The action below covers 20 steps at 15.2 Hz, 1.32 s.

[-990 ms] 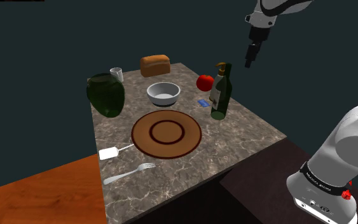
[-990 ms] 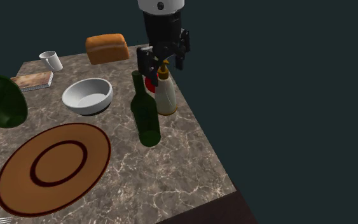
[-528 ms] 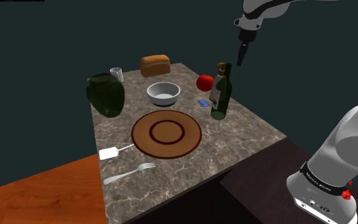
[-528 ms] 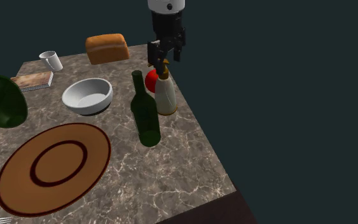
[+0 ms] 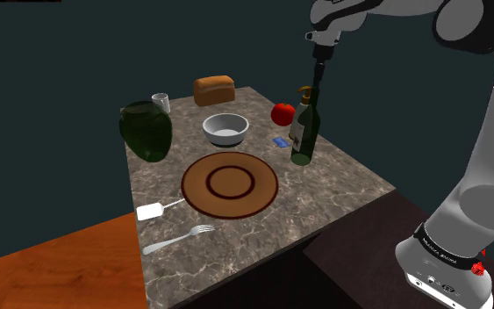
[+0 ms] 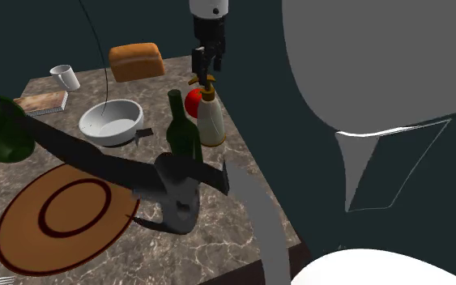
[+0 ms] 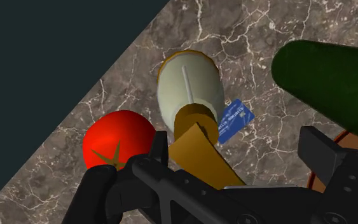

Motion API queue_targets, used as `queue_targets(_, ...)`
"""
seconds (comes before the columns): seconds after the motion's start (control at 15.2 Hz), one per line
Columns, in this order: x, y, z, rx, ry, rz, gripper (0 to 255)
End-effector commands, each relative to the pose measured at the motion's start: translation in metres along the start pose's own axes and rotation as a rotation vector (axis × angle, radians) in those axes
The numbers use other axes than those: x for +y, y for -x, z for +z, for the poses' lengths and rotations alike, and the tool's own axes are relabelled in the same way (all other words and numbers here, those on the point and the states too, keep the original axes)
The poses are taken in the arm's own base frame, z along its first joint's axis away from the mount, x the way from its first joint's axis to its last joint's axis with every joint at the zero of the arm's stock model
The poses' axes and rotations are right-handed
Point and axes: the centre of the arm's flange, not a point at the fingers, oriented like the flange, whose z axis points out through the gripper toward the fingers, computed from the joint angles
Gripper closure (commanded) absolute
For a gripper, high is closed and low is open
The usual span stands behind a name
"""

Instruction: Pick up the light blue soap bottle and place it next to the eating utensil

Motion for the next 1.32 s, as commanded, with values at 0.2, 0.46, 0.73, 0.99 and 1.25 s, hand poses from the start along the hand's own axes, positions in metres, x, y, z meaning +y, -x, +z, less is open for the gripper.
queue_targets(0.2,0.026,-0.018,0.02,0.005,-0.013,-0.056,0)
queue_targets(0.46,0.026,-0.018,0.041,0.005,-0.013,-0.056,0)
queue_targets(0.73,0.026,-0.018,0.049,0.005,-0.013,-0.056,0)
queue_targets(0.99,0.026,-0.018,0.049,0.005,-0.013,-0.056,0)
queue_targets(1.25,0.026,-0.018,0.049,0.005,-0.013,-0.056,255)
